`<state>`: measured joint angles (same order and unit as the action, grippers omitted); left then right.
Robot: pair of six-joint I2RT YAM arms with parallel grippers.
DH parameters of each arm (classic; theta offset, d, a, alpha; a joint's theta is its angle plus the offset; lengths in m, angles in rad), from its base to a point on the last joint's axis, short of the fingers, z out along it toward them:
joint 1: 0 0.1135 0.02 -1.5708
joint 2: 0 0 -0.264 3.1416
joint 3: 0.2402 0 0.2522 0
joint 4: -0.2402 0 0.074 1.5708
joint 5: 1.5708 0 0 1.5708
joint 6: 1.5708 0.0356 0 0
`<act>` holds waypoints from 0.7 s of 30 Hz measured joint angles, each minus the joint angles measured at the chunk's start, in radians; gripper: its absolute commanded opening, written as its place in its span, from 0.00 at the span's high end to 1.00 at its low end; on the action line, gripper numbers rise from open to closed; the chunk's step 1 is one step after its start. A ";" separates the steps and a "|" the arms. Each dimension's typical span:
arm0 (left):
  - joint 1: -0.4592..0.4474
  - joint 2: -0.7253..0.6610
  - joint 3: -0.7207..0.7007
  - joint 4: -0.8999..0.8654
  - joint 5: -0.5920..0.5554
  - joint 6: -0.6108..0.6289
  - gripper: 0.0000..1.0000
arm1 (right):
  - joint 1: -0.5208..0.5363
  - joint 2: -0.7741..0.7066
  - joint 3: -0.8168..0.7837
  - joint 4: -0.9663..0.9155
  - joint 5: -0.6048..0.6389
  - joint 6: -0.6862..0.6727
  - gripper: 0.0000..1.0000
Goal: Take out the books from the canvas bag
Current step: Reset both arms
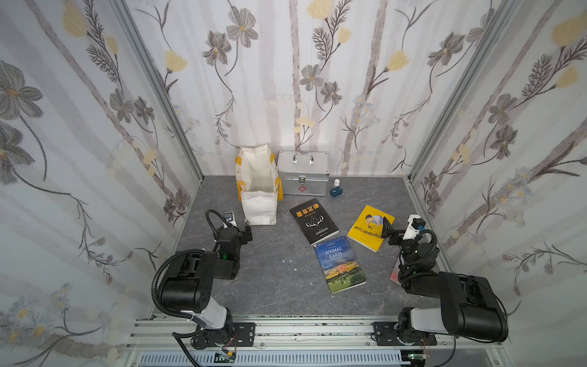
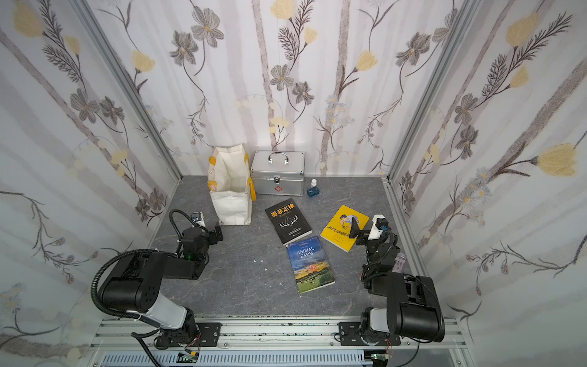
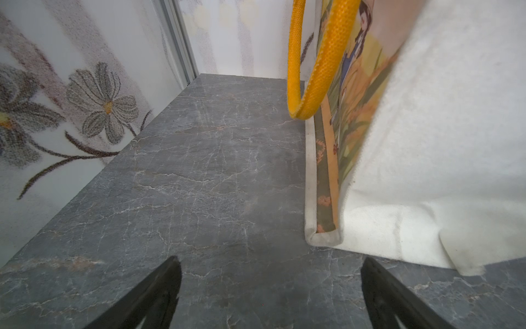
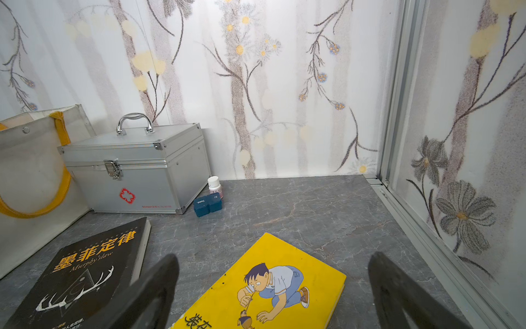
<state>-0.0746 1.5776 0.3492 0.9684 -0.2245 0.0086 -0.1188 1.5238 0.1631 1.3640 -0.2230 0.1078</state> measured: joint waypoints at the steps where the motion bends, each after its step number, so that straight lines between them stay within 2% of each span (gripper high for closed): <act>1: 0.000 0.000 0.000 0.000 0.000 0.000 0.00 | 0.000 0.000 0.000 0.000 0.000 0.000 0.00; 15: 0.002 0.000 0.003 -0.003 0.002 0.000 0.00 | 0.001 0.000 0.002 0.000 0.008 0.000 0.00; 17: 0.038 0.000 0.036 -0.042 0.069 -0.003 0.00 | 0.001 0.000 0.002 0.000 0.008 0.000 0.00; 21: 0.057 0.000 0.049 -0.060 0.117 -0.012 0.00 | 0.003 0.000 0.004 -0.003 0.009 -0.001 0.00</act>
<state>-0.0174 1.5776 0.3981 0.9085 -0.1074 -0.0032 -0.1158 1.5238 0.1673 1.3613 -0.2138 0.1070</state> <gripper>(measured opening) 0.997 0.997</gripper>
